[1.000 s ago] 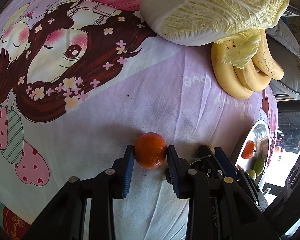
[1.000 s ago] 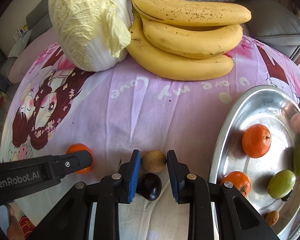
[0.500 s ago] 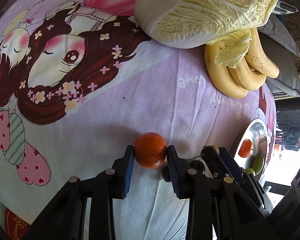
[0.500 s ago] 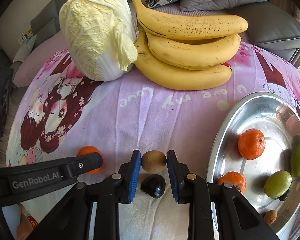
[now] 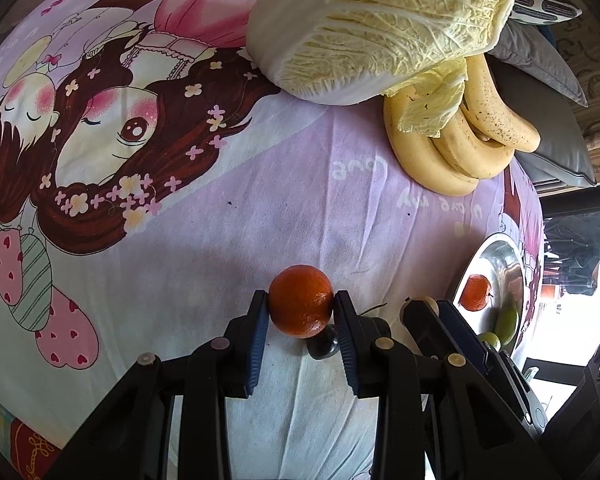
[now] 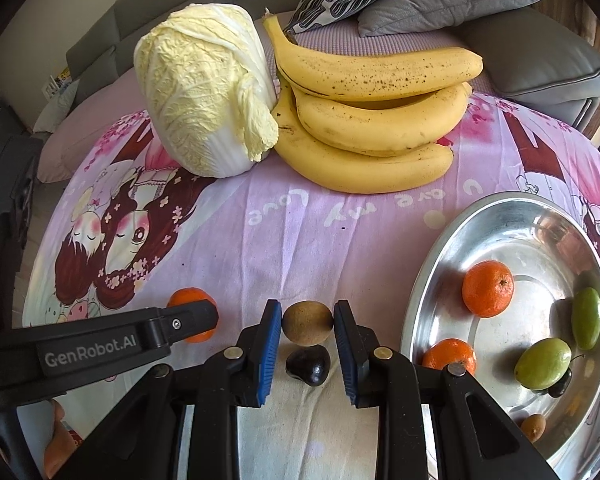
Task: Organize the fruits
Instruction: 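Hold the tangerine in the left gripper while the right gripper adjusts around the dark plum, then carry the tangerine and small brown fruit into the steel bowl and open both grippers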
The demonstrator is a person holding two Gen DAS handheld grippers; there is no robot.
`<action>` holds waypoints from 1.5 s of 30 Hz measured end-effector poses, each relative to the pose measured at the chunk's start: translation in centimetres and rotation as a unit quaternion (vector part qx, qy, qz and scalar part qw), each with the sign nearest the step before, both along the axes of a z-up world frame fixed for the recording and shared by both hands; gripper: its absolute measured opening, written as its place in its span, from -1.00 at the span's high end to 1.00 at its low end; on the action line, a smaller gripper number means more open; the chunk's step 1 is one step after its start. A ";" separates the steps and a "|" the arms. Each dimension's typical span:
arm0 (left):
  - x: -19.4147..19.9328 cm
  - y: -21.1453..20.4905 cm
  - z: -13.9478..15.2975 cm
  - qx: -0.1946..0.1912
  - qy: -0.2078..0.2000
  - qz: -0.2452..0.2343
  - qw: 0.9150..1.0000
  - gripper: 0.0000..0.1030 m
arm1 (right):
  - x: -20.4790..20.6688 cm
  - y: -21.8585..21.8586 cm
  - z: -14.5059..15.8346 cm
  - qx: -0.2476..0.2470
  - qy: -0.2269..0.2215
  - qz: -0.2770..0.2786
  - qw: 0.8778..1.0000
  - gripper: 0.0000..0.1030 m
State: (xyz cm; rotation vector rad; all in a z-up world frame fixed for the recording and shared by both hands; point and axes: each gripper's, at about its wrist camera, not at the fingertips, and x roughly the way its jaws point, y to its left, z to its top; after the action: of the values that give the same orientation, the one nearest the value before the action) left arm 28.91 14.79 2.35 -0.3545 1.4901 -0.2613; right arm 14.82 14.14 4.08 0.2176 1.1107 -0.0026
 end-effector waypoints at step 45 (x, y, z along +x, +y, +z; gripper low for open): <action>-2.3 -17.6 2.9 0.003 -0.022 -0.201 0.979 0.33 | -5.0 -17.8 0.0 0.032 0.017 -0.191 0.981 0.43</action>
State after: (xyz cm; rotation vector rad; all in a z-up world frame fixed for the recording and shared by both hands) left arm 26.60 -2.84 5.26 -0.0374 1.5093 -0.5810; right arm 9.80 -3.68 4.04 0.4879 1.0903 -0.3135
